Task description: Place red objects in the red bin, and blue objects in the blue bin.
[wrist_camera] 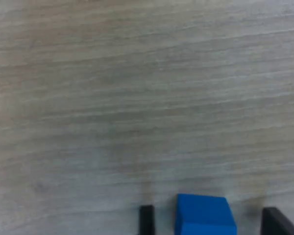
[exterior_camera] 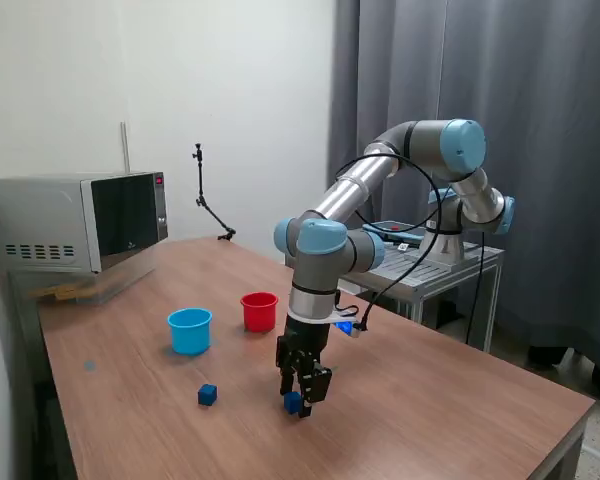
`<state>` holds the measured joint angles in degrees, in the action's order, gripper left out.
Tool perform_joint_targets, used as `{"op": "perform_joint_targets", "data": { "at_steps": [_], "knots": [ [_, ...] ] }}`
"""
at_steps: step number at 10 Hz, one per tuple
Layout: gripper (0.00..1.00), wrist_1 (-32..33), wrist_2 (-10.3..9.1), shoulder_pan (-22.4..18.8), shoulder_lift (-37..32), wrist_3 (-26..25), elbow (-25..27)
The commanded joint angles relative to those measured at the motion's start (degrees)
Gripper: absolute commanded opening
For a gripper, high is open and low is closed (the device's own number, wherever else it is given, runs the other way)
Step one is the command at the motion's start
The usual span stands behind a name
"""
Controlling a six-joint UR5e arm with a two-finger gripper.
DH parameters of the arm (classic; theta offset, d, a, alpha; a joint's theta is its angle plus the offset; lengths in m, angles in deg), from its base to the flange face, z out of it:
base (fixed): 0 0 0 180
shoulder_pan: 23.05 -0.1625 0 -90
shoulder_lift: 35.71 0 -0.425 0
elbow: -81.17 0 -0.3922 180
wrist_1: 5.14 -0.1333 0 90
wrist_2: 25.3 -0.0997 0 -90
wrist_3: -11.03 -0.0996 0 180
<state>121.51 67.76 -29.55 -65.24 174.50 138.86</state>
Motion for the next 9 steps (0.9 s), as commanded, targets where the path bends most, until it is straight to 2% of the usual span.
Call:
{"op": "perform_joint_targets", "data": {
  "at_steps": [1, 7, 9],
  "knots": [
    [0.0, 0.0, 0.02, 0.0, 0.0, -0.1, 0.0],
    [0.0, 0.2, 0.46, 0.0, -1.4, 0.2, -0.7],
    [0.0, 0.2, 2.03, 0.4, -6.6, 0.3, -1.0]
  ]
}}
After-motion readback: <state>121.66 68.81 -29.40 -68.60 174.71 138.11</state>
